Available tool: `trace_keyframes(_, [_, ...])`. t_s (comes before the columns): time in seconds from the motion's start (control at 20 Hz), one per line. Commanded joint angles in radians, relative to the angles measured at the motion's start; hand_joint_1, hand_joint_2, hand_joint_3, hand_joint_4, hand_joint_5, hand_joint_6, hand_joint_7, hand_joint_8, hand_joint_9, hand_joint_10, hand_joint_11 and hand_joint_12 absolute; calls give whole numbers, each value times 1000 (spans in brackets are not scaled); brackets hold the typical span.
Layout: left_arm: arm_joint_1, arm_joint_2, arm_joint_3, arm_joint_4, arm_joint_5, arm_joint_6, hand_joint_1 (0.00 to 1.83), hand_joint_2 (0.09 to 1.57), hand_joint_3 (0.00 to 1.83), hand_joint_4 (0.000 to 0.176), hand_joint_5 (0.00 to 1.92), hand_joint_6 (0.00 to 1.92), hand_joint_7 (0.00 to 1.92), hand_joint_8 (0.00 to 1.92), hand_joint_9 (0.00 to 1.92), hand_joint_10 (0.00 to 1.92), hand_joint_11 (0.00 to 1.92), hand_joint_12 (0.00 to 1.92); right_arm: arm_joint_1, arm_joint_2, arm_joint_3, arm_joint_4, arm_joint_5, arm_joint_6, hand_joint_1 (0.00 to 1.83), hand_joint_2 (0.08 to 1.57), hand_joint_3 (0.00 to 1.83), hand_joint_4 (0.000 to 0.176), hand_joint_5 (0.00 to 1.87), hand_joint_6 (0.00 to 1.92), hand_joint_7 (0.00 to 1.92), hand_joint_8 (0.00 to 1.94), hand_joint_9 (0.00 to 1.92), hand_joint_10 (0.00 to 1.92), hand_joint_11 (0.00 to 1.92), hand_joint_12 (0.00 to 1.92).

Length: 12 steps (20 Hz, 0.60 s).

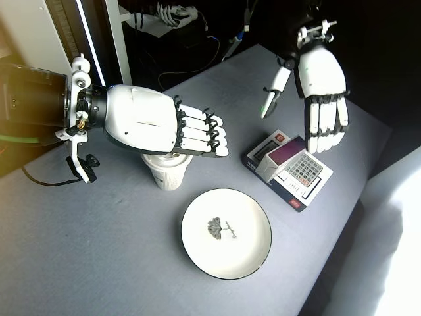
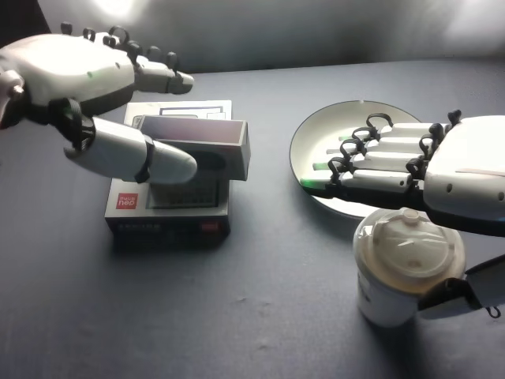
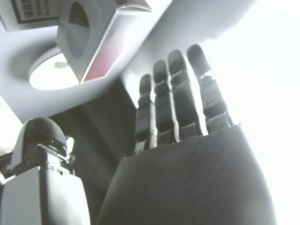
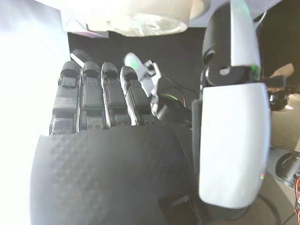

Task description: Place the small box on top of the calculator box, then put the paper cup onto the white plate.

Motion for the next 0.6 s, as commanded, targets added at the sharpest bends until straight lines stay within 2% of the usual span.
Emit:
trace_keyframes(0.0, [-1,26,-11,8,-98,-10,139,1090,12,0,233,0,282,0,273,0,2,687,16,7,-2,18,75,-2,1080,881,0,0,0,0,0,0,0,0,0,0])
trace_keyframes(0.1, [23,77,-62,51,-103,-51,154,1093,7,0,238,5,285,1,276,1,0,692,16,7,-2,18,69,-1,1203,840,0,0,0,0,0,0,0,0,0,0])
trace_keyframes(0.15, [47,96,-79,128,-120,-130,148,1098,6,0,228,1,270,1,261,0,0,665,16,7,-3,18,65,2,1228,841,0,0,0,0,0,0,0,0,0,0])
trace_keyframes(0.25, [128,129,-108,313,-213,-323,141,1103,1,0,257,6,299,7,290,8,10,712,16,6,-3,18,50,18,1139,857,0,0,0,0,0,0,0,0,3,3])
trace_keyframes(0.35, [207,164,-135,400,-300,-417,94,1118,6,0,247,1,299,5,295,7,17,725,16,6,-4,18,49,26,1180,869,0,0,0,0,0,0,0,0,8,5])
trace_keyframes(0.4, [255,186,-147,477,-344,-485,83,1123,7,0,237,0,292,1,285,2,3,724,16,6,-6,14,41,44,1177,869,0,0,0,0,0,0,0,0,21,12])
trace_keyframes(0.55, [324,235,-163,700,-403,-658,69,1129,7,0,233,0,281,0,274,1,0,714,12,7,-7,-26,24,93,1193,854,0,0,0,0,0,0,0,0,16,11])
